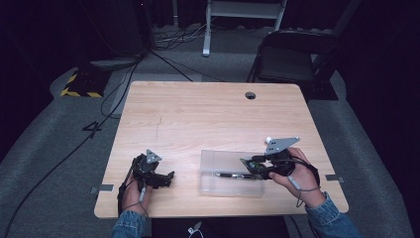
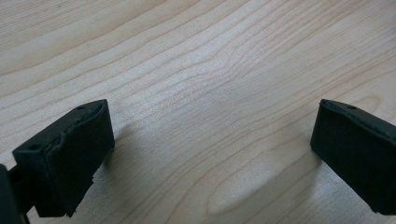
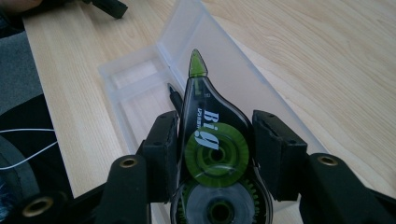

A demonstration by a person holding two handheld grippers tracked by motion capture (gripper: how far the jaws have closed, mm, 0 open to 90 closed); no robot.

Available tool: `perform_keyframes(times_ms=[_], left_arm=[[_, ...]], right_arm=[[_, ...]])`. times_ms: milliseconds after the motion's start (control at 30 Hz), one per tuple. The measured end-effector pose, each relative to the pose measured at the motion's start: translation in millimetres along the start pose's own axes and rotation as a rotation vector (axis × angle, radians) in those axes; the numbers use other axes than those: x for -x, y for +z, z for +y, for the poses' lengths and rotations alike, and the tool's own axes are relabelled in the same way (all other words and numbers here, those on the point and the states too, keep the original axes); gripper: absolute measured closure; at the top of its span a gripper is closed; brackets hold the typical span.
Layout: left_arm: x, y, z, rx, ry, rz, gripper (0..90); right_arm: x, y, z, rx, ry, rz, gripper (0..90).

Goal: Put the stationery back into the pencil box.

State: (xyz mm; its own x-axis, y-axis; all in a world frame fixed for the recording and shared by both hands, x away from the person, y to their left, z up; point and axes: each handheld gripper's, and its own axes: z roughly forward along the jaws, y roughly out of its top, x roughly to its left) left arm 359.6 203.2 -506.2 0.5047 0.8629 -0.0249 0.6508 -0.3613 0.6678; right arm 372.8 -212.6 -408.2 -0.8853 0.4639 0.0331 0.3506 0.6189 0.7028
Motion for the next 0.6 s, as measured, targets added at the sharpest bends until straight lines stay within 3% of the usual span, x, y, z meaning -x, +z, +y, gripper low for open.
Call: perform_keyframes(times_ms=[267,600], left_arm=[[0.3,0.1,-0.1,0.001,-0.004,0.001,0.0],[0.0,0.0,0.0,0.0,0.0,0.0,0.0]], right_arm=[[-6.3,18.6,0.1,-0.017,-0.044,0.034,52.7],[-11.6,40.3,-6.0,-0.087,-0.072,0.076,52.7]])
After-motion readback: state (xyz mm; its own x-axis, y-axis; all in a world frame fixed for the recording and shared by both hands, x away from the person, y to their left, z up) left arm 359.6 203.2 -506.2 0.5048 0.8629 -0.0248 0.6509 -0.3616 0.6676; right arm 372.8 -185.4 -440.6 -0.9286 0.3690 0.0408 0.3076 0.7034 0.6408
